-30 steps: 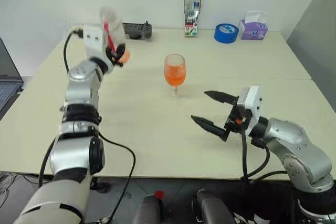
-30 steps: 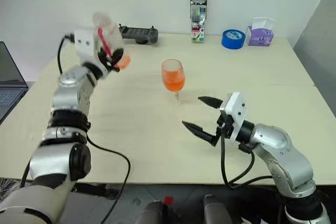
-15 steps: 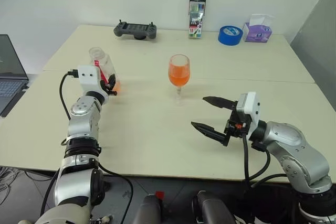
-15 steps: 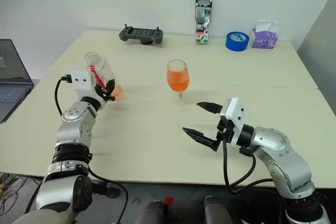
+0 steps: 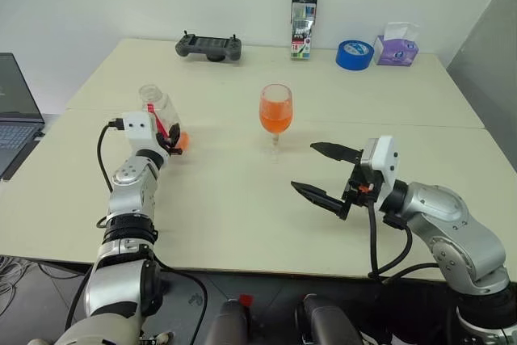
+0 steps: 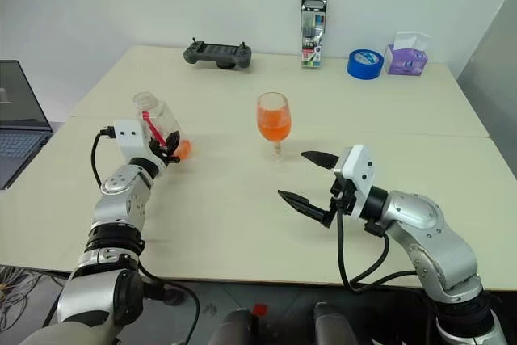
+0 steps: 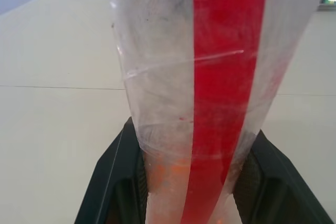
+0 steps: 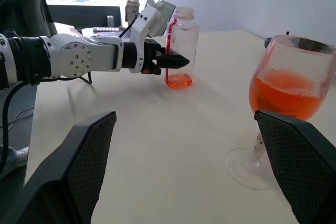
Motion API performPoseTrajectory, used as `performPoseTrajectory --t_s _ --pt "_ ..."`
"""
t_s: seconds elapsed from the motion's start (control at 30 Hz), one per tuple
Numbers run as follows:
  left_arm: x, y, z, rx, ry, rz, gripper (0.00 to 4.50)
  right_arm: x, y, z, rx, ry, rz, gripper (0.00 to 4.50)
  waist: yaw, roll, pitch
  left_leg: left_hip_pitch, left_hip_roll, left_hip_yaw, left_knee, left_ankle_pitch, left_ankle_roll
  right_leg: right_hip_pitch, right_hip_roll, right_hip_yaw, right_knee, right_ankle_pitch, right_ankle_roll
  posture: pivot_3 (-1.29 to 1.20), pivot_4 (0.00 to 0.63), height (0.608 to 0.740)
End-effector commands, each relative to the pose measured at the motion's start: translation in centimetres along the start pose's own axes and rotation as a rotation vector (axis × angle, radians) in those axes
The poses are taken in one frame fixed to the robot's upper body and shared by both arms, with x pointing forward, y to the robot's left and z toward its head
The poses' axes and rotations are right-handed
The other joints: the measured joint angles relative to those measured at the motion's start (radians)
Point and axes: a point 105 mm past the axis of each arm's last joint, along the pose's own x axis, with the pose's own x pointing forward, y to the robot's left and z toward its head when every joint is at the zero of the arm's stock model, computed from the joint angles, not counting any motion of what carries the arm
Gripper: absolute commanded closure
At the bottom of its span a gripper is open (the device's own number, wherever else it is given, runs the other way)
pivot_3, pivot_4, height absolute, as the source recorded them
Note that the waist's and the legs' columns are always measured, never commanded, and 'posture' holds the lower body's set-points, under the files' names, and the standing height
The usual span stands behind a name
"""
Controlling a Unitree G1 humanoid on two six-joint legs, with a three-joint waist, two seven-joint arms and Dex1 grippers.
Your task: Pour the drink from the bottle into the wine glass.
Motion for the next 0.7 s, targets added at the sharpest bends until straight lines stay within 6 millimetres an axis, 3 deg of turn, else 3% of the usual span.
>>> performPoseTrajectory --t_s 0.03,0.27,0.5,0.7 --pt "0.1 0.2 0.4 -0.005 -0.004 -0.006 2.11 0.3 0.1 1.3 -0.036 -0.038 0.006 0.0 0.0 0.0 0.0 0.0 0.0 0.0 0.0 0.0 0.0 0.0 0.0 0.0 0.0 0.0 0.0 0.0 0.15 0.74" --pt "0.0 -0.3 0.6 0.016 -0.007 -0.046 0.03 0.3 0.1 1.3 -0.033 -0.036 0.003 0.0 0.0 0.0 0.0 0.001 0.0 0.0 0.0 0.0 0.0 0.001 0.0 0.0 0.0 0.0 0.0 0.0 0.15 0.74" --pt "-1.3 0.0 0.1 0.051 0.013 -0.044 0.03 -0.2 -0.1 0.5 -0.015 -0.007 -0.051 0.0 -0.002 0.0 0.0 0.001 0.001 0.0 0.0 0.0 0.0 0.001 0.0 0.0 0.0 0.0 0.0 0.0 0.15 0.74" --pt "-4.8 -0.3 -1.1 0.054 0.07 -0.022 0.03 -1.4 -2.8 -2.4 0.016 0.107 -0.423 0.0 -0.001 0.0 0.0 0.001 0.005 -0.001 -0.001 0.0 0.0 0.001 -0.001 0.001 0.0 0.0 0.0 0.0 0.15 0.74"
